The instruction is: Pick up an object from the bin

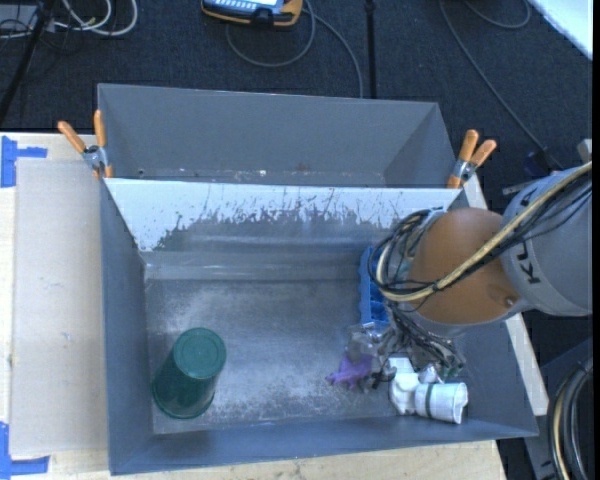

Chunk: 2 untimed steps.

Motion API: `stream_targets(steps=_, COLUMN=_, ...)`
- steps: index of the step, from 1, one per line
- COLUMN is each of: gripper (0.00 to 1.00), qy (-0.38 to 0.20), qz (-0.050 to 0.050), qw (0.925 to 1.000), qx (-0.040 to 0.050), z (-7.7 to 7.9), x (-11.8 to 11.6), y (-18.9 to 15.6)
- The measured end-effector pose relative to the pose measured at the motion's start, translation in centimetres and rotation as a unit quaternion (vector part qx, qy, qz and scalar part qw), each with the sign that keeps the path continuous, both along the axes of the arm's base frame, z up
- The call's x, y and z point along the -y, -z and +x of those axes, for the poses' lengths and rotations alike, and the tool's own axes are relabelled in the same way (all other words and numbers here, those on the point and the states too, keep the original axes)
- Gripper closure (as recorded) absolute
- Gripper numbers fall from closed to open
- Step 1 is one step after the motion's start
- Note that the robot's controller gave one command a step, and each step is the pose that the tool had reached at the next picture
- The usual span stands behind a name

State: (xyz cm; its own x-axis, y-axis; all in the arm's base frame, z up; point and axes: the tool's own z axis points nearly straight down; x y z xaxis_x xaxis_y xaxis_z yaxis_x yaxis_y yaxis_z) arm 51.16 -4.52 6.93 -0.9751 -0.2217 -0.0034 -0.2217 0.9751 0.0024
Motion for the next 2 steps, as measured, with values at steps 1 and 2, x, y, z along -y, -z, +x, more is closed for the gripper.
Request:
stream_targets(steps=1, gripper=1.00, qy=0.000, qz=0.000, qw=1.0000, qx=0.0000, z=0.00, x=0.00, y=0.00)
stream_targets(steps=2, gripper=1.00, qy=-0.074, qz=0.000, qw=0.9972, qx=0.0011, z=-0.74, x=0.29, y=-0.03)
